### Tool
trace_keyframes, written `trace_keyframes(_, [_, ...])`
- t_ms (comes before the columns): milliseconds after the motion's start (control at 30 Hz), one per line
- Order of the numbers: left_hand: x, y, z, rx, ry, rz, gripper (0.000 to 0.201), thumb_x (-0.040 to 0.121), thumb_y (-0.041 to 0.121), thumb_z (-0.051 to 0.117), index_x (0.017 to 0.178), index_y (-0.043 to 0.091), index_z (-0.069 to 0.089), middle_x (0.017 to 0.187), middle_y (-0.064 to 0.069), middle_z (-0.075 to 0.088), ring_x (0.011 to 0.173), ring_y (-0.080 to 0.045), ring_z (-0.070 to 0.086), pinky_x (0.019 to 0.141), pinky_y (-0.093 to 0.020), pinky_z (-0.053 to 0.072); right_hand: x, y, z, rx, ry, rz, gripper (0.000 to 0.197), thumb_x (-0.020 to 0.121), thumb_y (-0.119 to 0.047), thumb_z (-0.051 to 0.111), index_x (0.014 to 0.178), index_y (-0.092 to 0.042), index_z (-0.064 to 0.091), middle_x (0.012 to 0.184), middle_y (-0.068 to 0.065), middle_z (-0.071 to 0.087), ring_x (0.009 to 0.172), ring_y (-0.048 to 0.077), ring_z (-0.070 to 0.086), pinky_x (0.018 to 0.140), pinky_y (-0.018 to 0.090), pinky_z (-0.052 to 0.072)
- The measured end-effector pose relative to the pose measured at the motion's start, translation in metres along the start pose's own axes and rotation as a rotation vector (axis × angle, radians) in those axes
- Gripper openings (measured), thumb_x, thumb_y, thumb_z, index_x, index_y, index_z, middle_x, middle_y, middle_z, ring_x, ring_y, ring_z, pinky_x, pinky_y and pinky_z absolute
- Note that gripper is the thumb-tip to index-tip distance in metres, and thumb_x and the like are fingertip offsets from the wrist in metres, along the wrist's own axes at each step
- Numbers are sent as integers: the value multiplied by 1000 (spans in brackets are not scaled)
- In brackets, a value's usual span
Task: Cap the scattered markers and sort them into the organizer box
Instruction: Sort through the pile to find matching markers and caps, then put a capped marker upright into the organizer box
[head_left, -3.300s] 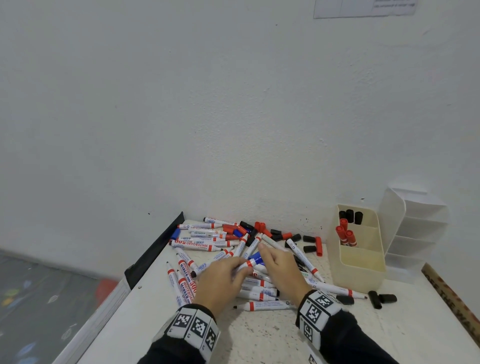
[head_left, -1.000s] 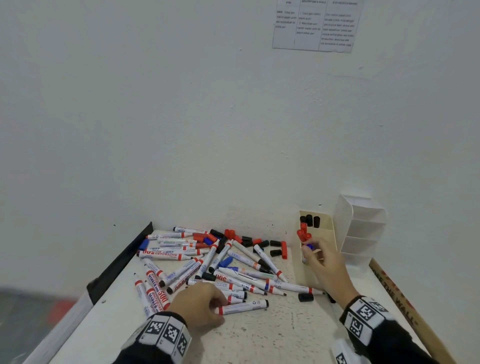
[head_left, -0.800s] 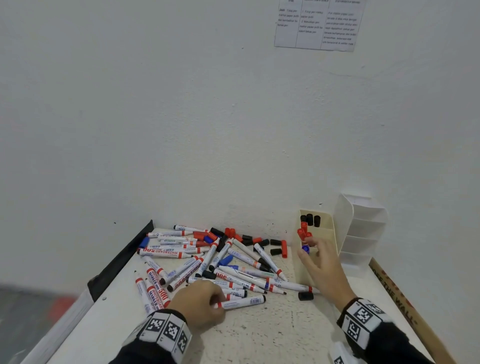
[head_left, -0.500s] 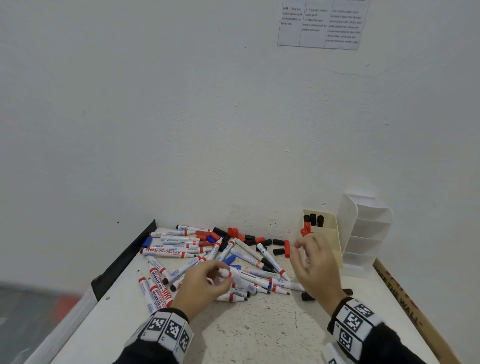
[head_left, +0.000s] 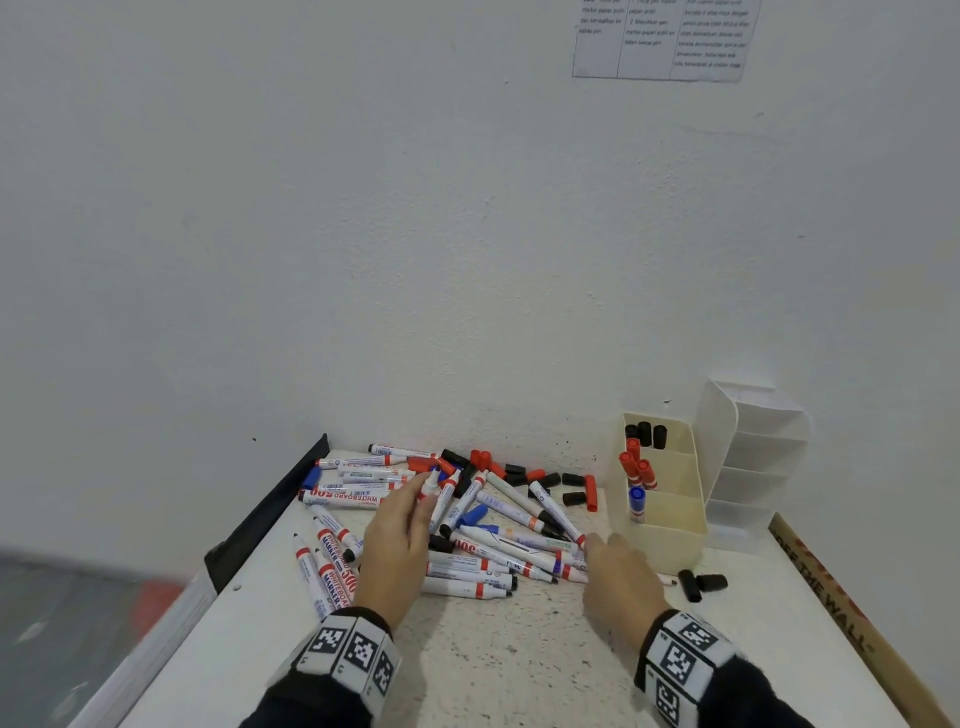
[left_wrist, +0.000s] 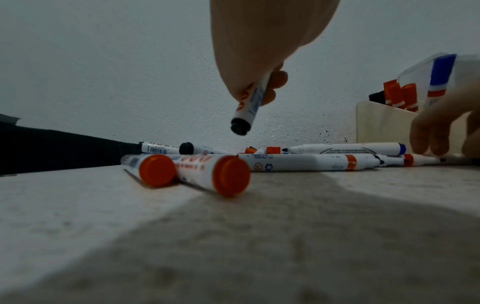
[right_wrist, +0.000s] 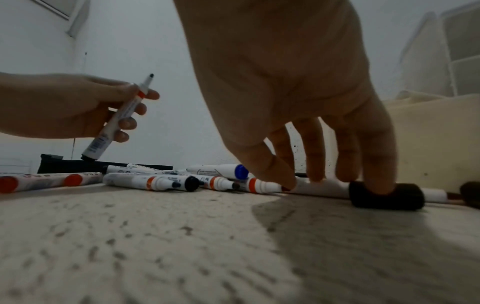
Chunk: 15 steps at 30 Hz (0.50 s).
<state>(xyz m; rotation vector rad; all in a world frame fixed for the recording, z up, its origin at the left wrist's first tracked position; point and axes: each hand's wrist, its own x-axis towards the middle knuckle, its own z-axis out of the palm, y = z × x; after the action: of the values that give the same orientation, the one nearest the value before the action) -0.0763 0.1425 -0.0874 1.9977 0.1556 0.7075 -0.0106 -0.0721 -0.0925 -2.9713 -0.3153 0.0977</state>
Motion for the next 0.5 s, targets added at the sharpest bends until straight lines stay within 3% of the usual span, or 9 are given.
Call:
trace_keyframes(67, [0, -1, 1, 44, -63, 15, 39, 98, 25, 40, 137, 19, 43, 123, 8, 50, 109, -1, 45, 97, -19, 38, 0, 0, 3, -32, -22, 9, 45, 90, -11, 51, 132, -17, 37, 123, 8, 44, 108, 23, 47, 91, 31, 46])
trace_keyframes(133, [0, -2, 3, 67, -170, 4, 41, 99, 18, 41, 139, 21, 39, 118, 6, 48, 93, 3, 47, 80, -6, 40, 2, 0, 5, 50, -22, -36, 41, 87, -3, 52, 125, -17, 43, 122, 7, 44, 102, 19, 48, 90, 29, 48])
trace_keyframes(200, [-1, -4, 5, 104, -293, -13, 46, 97, 13, 44, 142, 21, 35, 108, 7, 44, 82, -1, 48, 71, -8, 43, 2, 3, 2, 83, 19, -43, 38, 85, -1, 54, 118, -18, 48, 121, 5, 45, 100, 17, 47, 88, 28, 48])
trace_keyframes(333, [-2, -6, 5, 193, -421, 9, 46, 94, 16, 51, 138, 24, 41, 95, 12, 48, 79, 0, 47, 71, -13, 43, -1, 18, -2, -59, 22, 78, 37, 88, -9, 53, 123, -16, 43, 124, 7, 44, 108, 21, 47, 86, 28, 44])
trace_keyframes(433, [-2, -6, 5, 198, -513, -25, 41, 93, 21, 54, 133, 24, 48, 111, 12, 53, 88, 1, 50, 91, -25, 49, 2, 29, 1, -119, -22, 50, 33, 89, -8, 51, 121, -14, 44, 123, 8, 47, 109, 22, 47, 86, 27, 43])
trace_keyframes(500, [-4, -4, 4, 174, -575, -57, 39, 93, 22, 55, 131, 24, 50, 116, 9, 55, 80, 0, 55, 84, -22, 52, 5, 32, 1, -133, -32, 31, 28, 90, -11, 52, 118, -14, 48, 120, 6, 51, 105, 19, 50, 85, 25, 43])
